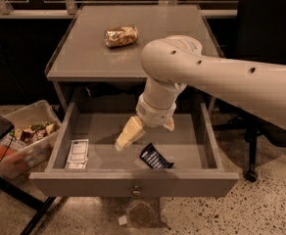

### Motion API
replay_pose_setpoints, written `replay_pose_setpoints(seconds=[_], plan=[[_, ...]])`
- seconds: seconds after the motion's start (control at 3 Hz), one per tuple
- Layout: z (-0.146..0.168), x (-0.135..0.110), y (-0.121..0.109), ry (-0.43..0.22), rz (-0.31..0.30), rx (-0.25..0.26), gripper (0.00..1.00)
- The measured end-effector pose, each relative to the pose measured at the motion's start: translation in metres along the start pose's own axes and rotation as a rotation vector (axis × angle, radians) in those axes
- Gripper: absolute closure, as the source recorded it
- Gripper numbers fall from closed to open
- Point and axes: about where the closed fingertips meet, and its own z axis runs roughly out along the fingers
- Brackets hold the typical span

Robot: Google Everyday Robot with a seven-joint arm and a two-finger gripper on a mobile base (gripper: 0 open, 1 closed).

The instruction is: Pick rxbar blueberry from top drawer and place on counter

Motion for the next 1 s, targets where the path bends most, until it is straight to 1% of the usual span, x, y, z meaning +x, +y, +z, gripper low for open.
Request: replay_pose_setpoints(seconds=[0.33,0.67,1.0], plan=[[0.0,0.0,0.0,0.0,0.0,0.0,0.0],[0.001,-0.001,-0.001,0.002,0.02,0.01,0.0],[0.018,-0.007,-0.016,0.022,0.119,0.036,0.0]])
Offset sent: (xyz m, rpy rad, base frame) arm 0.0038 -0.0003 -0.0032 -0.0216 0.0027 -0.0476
